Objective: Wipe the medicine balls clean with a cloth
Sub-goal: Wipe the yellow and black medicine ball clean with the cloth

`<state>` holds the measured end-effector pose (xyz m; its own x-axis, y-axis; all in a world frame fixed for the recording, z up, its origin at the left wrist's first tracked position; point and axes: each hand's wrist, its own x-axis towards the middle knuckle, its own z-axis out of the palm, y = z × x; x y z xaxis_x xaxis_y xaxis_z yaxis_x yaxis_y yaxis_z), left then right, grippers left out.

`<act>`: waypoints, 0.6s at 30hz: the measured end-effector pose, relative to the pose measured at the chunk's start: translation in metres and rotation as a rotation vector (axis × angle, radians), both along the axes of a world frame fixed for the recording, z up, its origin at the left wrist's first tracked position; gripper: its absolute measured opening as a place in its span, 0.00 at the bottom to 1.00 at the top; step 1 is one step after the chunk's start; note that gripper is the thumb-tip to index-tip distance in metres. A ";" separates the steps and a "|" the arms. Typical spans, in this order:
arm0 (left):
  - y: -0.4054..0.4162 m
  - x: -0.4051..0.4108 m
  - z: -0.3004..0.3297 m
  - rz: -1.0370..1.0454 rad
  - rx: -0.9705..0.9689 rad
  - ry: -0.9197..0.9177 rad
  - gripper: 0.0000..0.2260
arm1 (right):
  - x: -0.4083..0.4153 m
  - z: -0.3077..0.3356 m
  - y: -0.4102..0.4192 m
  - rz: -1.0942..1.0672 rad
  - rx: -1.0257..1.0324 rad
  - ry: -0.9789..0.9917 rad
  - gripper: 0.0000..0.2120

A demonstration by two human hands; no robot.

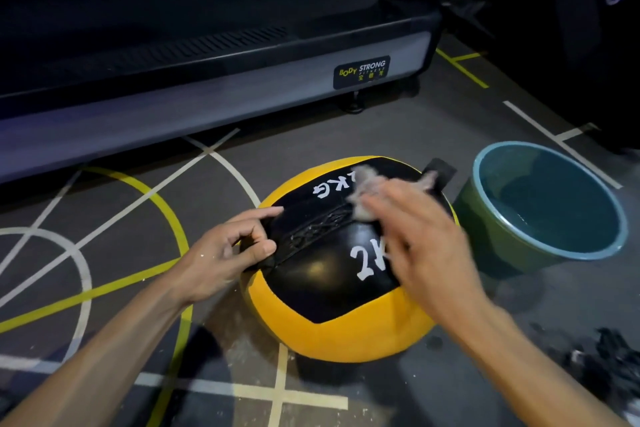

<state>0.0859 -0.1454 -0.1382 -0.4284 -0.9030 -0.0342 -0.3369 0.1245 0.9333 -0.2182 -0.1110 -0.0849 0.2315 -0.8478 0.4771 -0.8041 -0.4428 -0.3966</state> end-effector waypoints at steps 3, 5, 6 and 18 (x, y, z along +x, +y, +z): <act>0.007 0.008 -0.003 -0.001 0.023 0.046 0.17 | -0.011 0.001 -0.014 0.012 0.009 0.008 0.19; 0.008 0.009 -0.003 -0.014 0.039 0.048 0.20 | -0.041 -0.001 -0.032 -0.262 0.132 -0.126 0.19; 0.009 0.009 -0.002 -0.019 0.046 0.048 0.20 | -0.053 -0.001 -0.036 -0.392 0.246 -0.137 0.17; 0.013 0.001 -0.002 0.003 0.031 0.055 0.17 | -0.027 -0.028 0.030 -0.239 -0.050 -0.200 0.18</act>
<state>0.0872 -0.1327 -0.1397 -0.4276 -0.9032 -0.0387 -0.2853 0.0942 0.9538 -0.2451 -0.0808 -0.1131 -0.0738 -0.8410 0.5360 -0.7961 -0.2741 -0.5396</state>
